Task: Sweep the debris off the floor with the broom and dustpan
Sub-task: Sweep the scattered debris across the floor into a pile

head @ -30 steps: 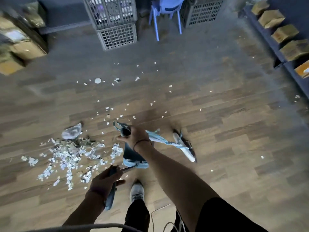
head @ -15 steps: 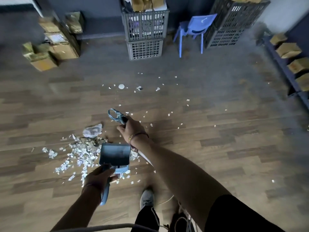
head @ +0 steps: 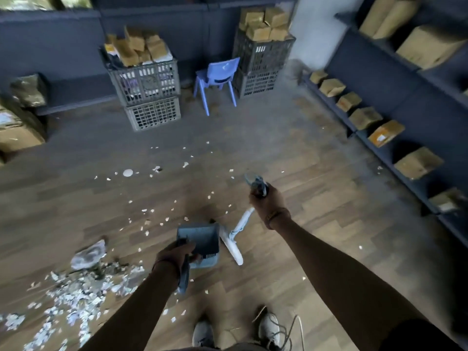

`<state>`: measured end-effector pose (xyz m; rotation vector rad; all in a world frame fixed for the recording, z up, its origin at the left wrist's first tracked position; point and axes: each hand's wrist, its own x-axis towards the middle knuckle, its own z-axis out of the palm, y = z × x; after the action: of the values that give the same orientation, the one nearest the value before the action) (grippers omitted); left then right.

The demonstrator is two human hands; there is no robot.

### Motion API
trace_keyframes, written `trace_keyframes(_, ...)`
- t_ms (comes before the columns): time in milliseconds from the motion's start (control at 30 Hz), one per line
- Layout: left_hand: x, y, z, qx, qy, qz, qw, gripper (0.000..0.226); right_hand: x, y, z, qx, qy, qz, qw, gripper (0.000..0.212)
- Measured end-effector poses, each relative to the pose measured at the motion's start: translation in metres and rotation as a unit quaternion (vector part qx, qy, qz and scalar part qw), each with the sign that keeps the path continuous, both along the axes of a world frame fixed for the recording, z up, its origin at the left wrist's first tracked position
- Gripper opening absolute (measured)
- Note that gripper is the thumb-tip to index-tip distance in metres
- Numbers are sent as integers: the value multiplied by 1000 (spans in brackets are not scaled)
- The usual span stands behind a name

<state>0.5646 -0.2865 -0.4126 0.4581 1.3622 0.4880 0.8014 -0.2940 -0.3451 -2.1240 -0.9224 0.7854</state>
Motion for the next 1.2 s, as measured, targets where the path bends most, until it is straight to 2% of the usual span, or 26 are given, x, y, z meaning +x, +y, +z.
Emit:
trace_keyframes(100,51,0,10,10,-10,-40,999,30,54,-23,-10,4,-9,-47,999,25)
trace_keyframes(267,138,-14,15,21,3,-93,995,39,148,-66,-30,1,-26,-72,997,19)
trace_keyframes(333,177,-24,18,21,0,-99,995,30,180,-86,-14,-13,-32,-76,997,16)
trace_keyframes(400,220,-35,21,33,0,-110,993,9,218,-105,-5,-17,-38,-87,995,19)
trace_keyframes(500,284,-55,16,33,4,-108,994,12,291,-133,-11,-32,-44,-93,994,26)
trace_keyframes(700,397,-92,6,12,43,-156,987,35,430,-192,-35,-73,-38,-135,988,21)
trace_keyframes(933,467,-101,-9,-9,98,-197,976,38,529,-210,-65,-119,-95,-161,975,23)
trace_keyframes(1200,484,-101,-24,-10,116,-223,968,31,564,-235,-110,-190,-123,-189,955,30)
